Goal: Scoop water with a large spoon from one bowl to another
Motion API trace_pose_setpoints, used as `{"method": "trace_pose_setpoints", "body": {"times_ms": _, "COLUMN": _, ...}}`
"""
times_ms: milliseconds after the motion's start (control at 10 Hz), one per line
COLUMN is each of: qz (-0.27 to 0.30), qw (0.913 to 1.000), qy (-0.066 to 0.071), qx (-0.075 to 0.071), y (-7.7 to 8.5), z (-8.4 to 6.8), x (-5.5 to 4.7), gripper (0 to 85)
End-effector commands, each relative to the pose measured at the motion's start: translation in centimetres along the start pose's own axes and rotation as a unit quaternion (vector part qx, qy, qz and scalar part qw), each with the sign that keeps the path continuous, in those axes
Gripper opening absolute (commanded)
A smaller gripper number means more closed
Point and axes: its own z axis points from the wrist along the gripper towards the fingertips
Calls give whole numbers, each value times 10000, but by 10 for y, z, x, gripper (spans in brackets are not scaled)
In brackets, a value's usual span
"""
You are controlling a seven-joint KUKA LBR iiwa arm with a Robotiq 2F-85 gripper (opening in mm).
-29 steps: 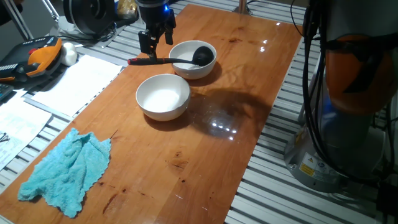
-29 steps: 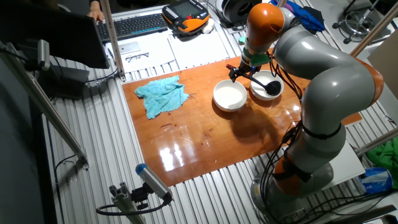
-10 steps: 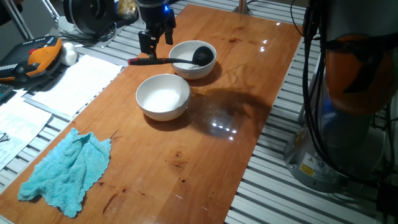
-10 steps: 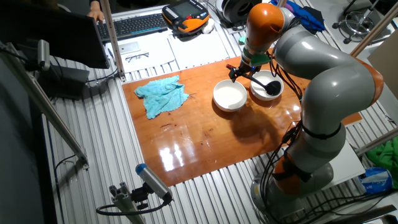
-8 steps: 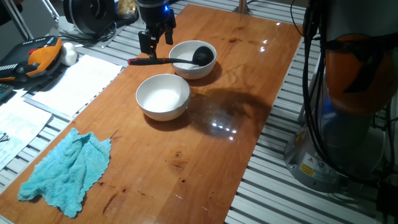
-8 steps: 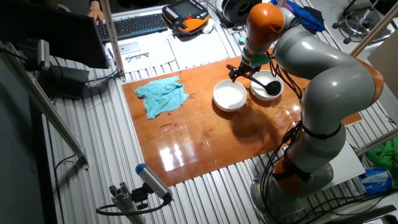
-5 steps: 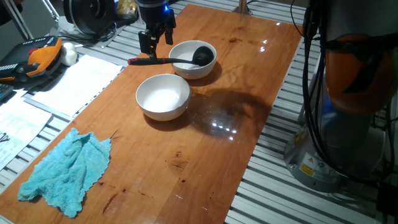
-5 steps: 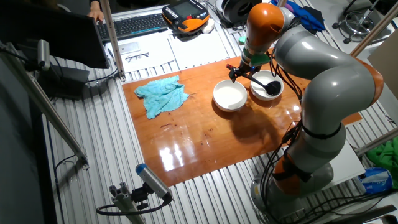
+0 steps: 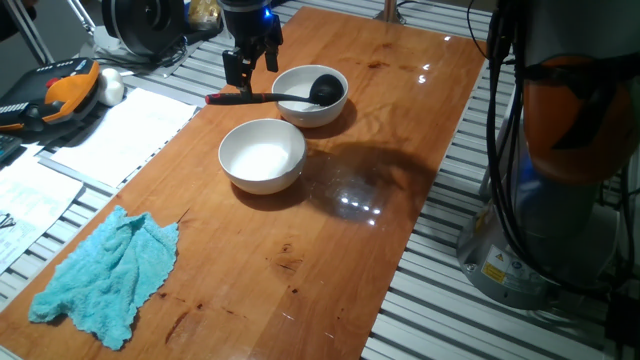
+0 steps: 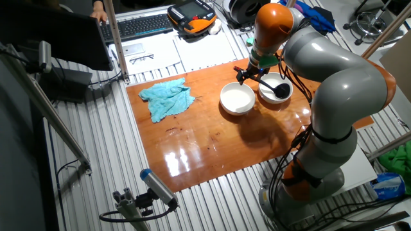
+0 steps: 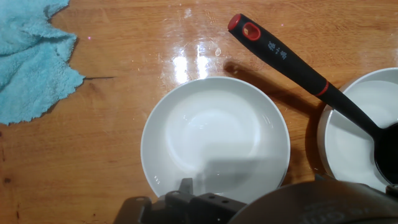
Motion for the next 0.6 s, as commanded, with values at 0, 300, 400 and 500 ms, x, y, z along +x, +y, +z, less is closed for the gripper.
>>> {"method": "trace_pose_setpoints", "body": {"times_ms": 0, "qz": 0, "qw": 10000, "qy": 0, "qx": 1, "y": 0, "z": 0, "x": 0, "gripper": 0}}
{"method": "trace_pose_setpoints", "body": {"times_ms": 300, "qz": -85, "qw": 9989, "qy": -373, "qx": 287, "y": 1, "z": -5, "x": 0, "gripper": 0}}
{"method": "trace_pose_setpoints", "body": {"times_ms": 400, "qz": -85, "qw": 9988, "qy": -373, "qx": 302, "y": 2, "z": -5, "x": 0, "gripper": 0}}
{"method": "trace_pose_setpoints", "body": {"times_ms": 500, "qz": -85, "qw": 9988, "qy": -373, "qx": 302, "y": 2, "z": -5, "x": -1, "gripper": 0}}
